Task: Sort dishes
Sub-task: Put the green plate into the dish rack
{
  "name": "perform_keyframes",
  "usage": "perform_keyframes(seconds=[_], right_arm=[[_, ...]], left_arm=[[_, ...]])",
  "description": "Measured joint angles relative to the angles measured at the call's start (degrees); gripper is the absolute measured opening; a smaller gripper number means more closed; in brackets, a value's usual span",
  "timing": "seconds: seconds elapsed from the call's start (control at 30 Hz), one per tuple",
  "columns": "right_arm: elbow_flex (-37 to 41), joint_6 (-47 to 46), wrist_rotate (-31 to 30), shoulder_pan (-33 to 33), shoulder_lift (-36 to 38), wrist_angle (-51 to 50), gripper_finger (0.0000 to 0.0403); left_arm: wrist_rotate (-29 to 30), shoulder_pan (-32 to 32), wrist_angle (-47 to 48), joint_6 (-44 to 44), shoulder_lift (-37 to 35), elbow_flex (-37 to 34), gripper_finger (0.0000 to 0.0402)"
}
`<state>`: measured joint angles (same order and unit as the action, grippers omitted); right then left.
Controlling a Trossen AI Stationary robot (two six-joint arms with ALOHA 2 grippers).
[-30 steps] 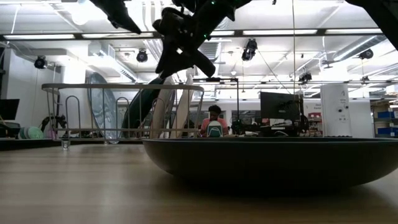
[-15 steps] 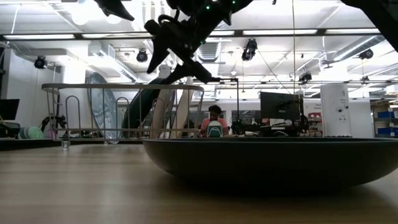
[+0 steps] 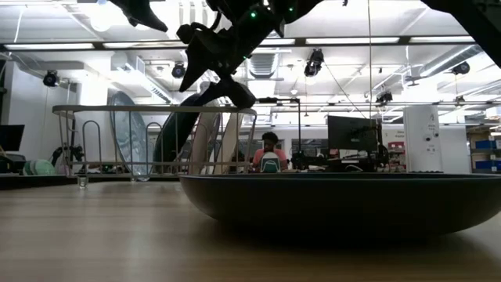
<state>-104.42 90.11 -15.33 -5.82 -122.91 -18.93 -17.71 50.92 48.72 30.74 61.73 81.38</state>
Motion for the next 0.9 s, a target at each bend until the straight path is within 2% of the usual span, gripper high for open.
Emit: perform_keyframes(seconds=[0.33,0.6,0.9], right_arm=[[0.0,2.37,0.22,-0.17,-0.16,1.71,0.0125],[0.0,4.71,-0.21,-0.27,-0.18,3.29,0.0017],[-0.02,7.04,-4.75,-0.59,0.29,7.16,0.0002]], left_arm=[[-1.03,-0.08,-3.85,-0.29,-0.13,-1.7,0.0],[-1.34,-0.13,-4.72,-1.53,-0.17,-2.03,0.0],[-1.36,-0.15,-6.18,-2.36,-0.46,-2.03,0.0]])
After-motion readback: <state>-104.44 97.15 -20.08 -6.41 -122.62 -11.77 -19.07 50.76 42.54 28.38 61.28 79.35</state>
